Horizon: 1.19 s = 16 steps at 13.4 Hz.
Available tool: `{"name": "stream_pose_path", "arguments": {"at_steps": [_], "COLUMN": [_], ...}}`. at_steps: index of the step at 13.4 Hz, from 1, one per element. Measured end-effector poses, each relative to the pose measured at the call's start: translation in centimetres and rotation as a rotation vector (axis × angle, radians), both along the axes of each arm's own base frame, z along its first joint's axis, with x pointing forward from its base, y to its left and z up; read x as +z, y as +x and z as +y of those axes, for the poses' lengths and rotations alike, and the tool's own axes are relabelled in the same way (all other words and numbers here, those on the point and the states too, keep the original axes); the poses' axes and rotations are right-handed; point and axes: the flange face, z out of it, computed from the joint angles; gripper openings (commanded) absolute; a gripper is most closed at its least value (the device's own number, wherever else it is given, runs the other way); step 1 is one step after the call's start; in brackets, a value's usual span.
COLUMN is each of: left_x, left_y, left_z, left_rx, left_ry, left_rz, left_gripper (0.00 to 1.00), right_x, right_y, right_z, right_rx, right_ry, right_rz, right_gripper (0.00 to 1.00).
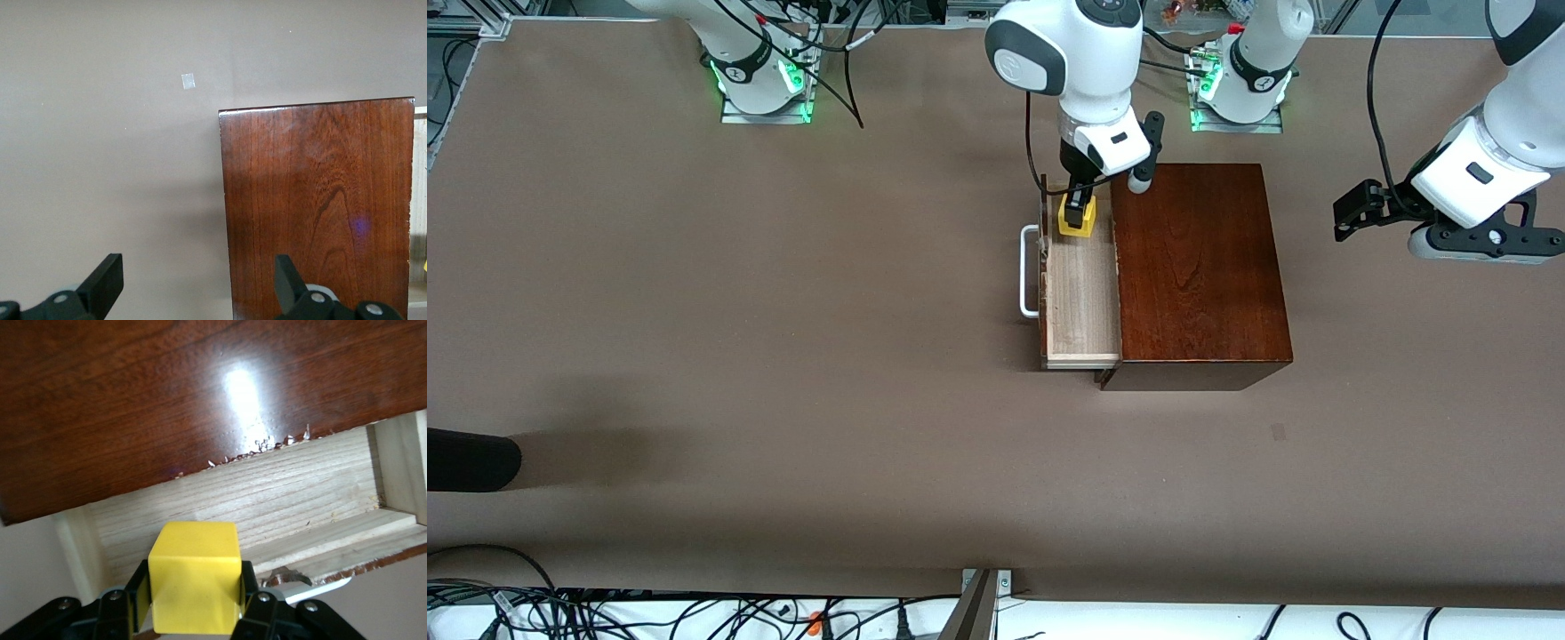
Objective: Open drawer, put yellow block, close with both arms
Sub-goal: 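Lower the cube into the drawer and open the right gripper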
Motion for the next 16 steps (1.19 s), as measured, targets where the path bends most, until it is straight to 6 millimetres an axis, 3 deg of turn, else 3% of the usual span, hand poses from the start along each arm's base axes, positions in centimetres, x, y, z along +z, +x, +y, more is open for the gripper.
{"name": "stream_pose_path", "arguments": {"at_steps": [7, 16], "left_x": [0.2, 0.2], "left_y": [0.1, 0.1], "left_z": [0.2, 0.3], "left_rx": [0.004, 0.005], "left_ry": [0.000, 0.000], "left_rz": [-0.005, -0.005], "left_gripper": [1.00, 1.00], "right_x": [-5.5, -6.3], "right_y": [1.8, 2.9], "right_z": [0.1, -0.4], "right_rx": [0.060, 0.095], "right_ry": [-0.020, -0.028], "right_rz": [-0.014, -0.014], "right_gripper": [0.22, 0.22]}}
